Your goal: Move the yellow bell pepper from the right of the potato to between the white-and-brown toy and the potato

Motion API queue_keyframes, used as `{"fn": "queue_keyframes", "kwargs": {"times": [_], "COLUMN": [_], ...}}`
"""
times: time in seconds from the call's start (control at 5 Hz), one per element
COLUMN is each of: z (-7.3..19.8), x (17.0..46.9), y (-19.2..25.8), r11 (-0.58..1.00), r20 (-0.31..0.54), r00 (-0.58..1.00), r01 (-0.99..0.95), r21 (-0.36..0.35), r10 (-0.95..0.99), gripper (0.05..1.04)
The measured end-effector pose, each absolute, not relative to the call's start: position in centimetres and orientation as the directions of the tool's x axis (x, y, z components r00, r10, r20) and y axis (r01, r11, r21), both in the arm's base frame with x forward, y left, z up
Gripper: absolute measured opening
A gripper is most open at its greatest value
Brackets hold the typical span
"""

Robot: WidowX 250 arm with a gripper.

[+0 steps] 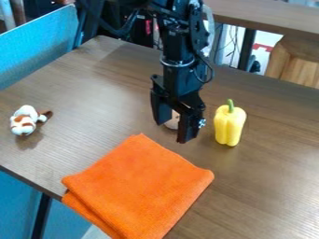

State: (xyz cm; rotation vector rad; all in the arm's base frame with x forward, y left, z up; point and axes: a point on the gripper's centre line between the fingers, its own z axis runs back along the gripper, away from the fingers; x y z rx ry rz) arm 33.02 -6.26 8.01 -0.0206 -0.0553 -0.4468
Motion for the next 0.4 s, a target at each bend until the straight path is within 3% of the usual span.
{"fn": "queue_keyframes", "kwargs": {"times": [0.4], "z": [7.06], "x": [32.78], "y": [-6.48], "r11": [0.893], "r20": [0.026], "r00": [0.893], "r01": [0.449], "r21": [-0.033], "r10": [-0.449], "gripper": [1.000]}}
